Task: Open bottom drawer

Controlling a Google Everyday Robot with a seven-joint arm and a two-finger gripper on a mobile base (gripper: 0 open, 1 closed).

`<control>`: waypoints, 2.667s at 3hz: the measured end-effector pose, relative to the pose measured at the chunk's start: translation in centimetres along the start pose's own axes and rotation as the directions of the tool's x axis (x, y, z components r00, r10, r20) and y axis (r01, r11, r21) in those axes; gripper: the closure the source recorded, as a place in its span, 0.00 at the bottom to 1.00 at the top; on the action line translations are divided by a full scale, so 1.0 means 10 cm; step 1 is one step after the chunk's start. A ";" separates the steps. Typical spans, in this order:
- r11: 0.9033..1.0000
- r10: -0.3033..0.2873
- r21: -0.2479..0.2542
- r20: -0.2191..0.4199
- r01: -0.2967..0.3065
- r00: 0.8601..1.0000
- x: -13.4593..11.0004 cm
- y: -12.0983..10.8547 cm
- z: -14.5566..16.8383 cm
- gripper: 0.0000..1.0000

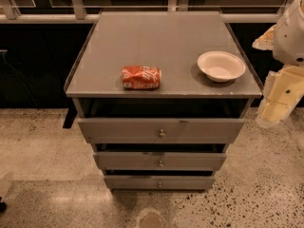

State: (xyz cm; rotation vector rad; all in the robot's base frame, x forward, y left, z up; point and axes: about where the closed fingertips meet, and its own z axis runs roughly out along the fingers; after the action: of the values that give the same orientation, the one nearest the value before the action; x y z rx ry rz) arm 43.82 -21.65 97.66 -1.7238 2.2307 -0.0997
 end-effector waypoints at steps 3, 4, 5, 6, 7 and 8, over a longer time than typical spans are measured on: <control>0.999 0.042 0.002 0.116 -0.042 0.992 0.15 0.25 0.33 0.00; 0.984 0.172 -0.076 0.237 -0.158 0.956 0.40 0.63 1.01 0.00; 0.962 0.268 -0.133 0.316 -0.237 0.910 0.58 0.70 1.87 0.00; 0.958 0.285 -0.090 0.339 -0.271 0.896 0.62 0.52 2.03 0.00; 0.951 0.306 -0.077 0.361 -0.299 0.881 0.65 0.61 2.05 0.00; 0.908 0.414 -0.127 0.399 -0.398 0.818 0.71 0.91 2.39 0.00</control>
Offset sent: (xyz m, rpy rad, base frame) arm 0.0000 -0.0096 -0.0220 0.0673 -0.0184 -0.0411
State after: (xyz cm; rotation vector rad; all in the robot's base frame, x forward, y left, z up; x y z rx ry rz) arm 40.70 -22.65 71.34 -1.1041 2.2112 0.3804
